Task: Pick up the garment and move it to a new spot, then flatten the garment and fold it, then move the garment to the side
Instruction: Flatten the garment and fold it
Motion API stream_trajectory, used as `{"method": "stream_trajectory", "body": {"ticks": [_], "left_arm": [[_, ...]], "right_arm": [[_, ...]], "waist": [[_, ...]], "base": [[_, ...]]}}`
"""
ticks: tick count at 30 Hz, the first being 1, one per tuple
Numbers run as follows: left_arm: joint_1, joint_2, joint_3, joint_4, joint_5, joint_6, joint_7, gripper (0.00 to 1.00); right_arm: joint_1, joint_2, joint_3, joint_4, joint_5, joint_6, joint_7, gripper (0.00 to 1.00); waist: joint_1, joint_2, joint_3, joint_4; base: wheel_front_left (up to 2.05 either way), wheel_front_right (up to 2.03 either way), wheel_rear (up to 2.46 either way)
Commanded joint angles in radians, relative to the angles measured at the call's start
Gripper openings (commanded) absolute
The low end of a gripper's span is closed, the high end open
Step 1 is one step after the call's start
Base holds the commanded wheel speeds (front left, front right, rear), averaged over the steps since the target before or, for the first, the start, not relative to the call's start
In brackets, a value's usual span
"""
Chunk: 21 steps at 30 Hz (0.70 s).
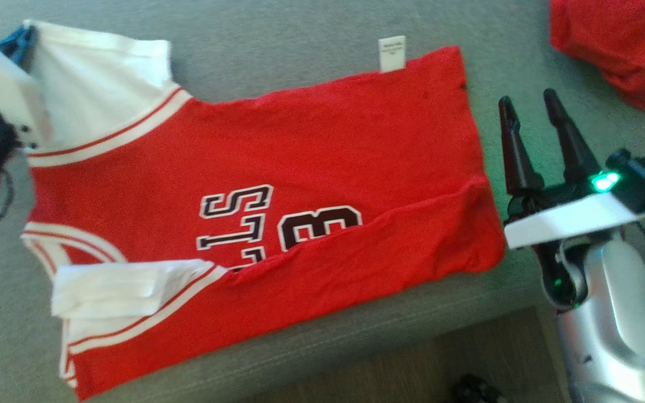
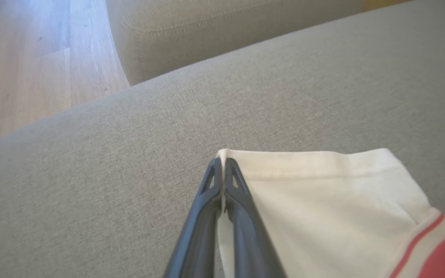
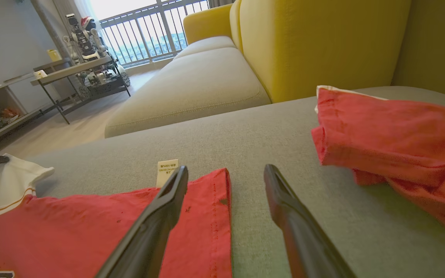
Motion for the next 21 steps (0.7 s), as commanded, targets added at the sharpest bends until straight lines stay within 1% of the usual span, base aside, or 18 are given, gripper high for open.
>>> {"method": "stream_trajectory", "body": {"ticks": [1,5,8,10,13,15,21], "left_arm": [[-0.01,0.037,0.043,-0.039,-0.004,0.007,-0.022,0.0],[0.045,0.001,0.039,-0.093,-0.006,0.02,-0.105,0.0],[0.092,-0.02,0.037,-0.142,-0.007,0.034,-0.161,0.0],[0.123,-0.031,0.024,-0.178,0.003,0.041,-0.188,0.0],[0.167,-0.05,0.011,-0.225,0.005,0.052,-0.216,0.0],[0.192,-0.059,0.005,-0.252,0.006,0.06,-0.229,0.0],[0.243,-0.079,-0.011,-0.309,0.007,0.084,-0.246,0.0]], "right_arm": [[-0.044,0.002,0.01,-0.026,-0.015,0.0,0.01,1.0],[-0.102,0.002,-0.03,0.017,-0.085,0.0,0.081,1.0],[-0.157,0.001,-0.047,0.061,-0.094,0.0,0.138,1.0],[-0.193,-0.026,-0.05,0.112,-0.134,0.0,0.174,1.0],[-0.243,-0.051,-0.07,0.202,-0.136,0.0,0.218,1.0],[-0.269,-0.079,-0.067,0.258,-0.153,0.0,0.241,1.0],[-0.325,-0.149,-0.042,0.402,-0.158,0.0,0.292,1.0]], "waist": [[0.0,0.0,-0.028,0.042],[0.0,0.0,-0.054,0.114],[0.0,0.0,-0.067,0.157],[0.0,0.0,-0.073,0.183],[0.0,0.0,-0.083,0.216],[0.0,0.0,-0.088,0.233],[0.0,0.0,-0.09,0.267]], "base": [[0.0,0.0,0.0],[0.0,0.0,0.0],[0.0,0.0,0.0],[0.0,0.0,0.0],[0.0,0.0,0.0],[0.0,0.0,0.0],[0.0,0.0,0.0]]}}
